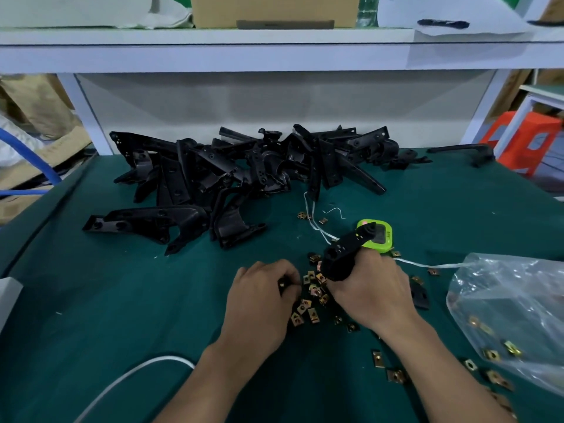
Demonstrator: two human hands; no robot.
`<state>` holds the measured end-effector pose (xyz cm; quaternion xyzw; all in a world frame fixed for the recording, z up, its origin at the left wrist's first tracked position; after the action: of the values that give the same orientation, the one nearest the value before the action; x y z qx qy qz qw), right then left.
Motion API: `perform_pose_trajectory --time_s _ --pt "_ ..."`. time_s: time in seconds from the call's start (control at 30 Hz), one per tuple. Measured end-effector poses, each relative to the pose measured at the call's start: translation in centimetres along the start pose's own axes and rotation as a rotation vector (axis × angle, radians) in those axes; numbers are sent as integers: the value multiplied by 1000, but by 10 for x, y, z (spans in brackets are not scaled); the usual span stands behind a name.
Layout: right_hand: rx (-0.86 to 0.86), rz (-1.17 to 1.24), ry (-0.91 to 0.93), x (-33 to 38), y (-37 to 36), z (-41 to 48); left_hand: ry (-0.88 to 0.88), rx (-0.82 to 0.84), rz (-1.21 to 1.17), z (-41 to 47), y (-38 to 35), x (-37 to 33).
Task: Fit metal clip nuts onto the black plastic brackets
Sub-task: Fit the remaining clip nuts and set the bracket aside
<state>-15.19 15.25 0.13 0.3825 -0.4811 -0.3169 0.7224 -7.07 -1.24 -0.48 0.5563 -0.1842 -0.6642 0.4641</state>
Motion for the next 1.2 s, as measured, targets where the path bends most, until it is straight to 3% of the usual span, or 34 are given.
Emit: perform_pose_trajectory --time_s 0.1,0.27,0.5,1.2 --pt "46 -54 90 -1 0 3 142 -66 -226 2 6 2" --pt "116 -94 447 15 4 0 367 77 -807 8 17 4" --pt "121 -150 516 17 1 -1 502 292 -1229 5 18 0" --pt "102 -175 597 32 5 -6 466 261 -1061 4 13 -5"
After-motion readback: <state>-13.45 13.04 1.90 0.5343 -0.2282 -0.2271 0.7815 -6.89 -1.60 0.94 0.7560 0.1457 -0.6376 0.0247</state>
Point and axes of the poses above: each hand's wrist, its own z-axis towards the middle knuckle, its own y-axis out of the back of the hand, x = y × z, the point moved 2 cm from there along z, towards the middle knuckle, and after that the axes turned 2 degrees about y, right-handed, at the moved point
